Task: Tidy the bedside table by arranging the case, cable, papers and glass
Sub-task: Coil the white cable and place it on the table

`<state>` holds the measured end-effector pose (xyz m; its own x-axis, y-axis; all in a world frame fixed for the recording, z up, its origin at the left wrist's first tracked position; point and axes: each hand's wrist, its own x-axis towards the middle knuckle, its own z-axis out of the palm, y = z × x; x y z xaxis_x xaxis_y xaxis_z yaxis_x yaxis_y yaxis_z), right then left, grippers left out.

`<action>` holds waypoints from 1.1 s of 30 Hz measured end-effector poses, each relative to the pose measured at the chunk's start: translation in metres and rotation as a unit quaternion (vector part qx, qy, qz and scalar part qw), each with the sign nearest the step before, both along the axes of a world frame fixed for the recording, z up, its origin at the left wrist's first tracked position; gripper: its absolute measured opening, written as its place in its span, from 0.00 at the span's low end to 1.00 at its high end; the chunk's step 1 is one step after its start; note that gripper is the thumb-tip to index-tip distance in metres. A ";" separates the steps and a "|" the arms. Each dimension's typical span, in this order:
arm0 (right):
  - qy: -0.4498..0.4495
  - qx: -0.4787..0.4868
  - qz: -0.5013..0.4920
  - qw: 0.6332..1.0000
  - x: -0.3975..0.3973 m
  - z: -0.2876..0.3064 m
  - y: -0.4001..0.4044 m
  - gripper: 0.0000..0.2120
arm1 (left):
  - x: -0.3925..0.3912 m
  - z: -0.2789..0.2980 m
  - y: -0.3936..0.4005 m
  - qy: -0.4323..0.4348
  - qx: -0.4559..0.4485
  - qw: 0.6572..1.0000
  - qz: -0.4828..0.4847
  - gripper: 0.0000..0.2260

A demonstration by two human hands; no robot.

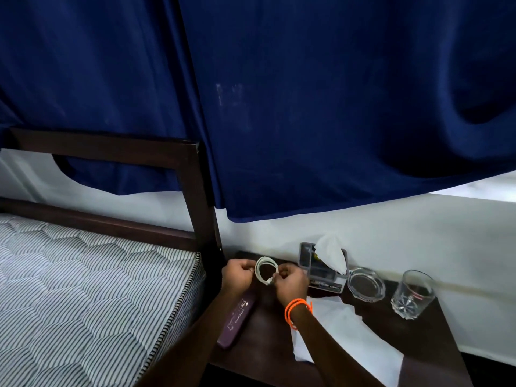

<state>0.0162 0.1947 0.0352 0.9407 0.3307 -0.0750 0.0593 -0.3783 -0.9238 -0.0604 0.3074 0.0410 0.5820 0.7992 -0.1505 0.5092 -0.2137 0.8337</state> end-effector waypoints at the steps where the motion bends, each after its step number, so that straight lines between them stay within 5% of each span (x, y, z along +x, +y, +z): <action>1: 0.000 -0.002 0.004 1.000 0.003 -0.005 0.005 0.07 | 0.005 -0.006 0.004 0.001 -0.007 1.000 -0.006 0.11; 15: -0.063 -0.114 0.060 0.990 0.018 -0.045 0.030 0.13 | 0.036 -0.051 0.022 0.049 0.084 0.989 -0.107 0.19; 22: -0.089 -0.105 0.084 0.987 0.013 -0.030 0.016 0.16 | 0.030 -0.037 0.018 0.097 0.101 0.988 -0.064 0.19; 26: -0.109 -0.038 0.070 0.991 0.007 -0.017 -0.014 0.14 | 0.020 -0.023 -0.003 0.057 0.098 0.992 -0.049 0.17; 33: -0.165 -0.114 0.069 0.977 0.017 -0.013 -0.124 0.10 | 0.006 -0.009 -0.079 0.012 0.074 0.994 -0.077 0.12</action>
<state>0.0334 0.0706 0.0220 0.8740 0.4656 0.1387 0.4047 -0.5398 -0.7382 -0.0547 0.2281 0.0315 0.6973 0.7148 -0.0536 0.4807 -0.4108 0.7747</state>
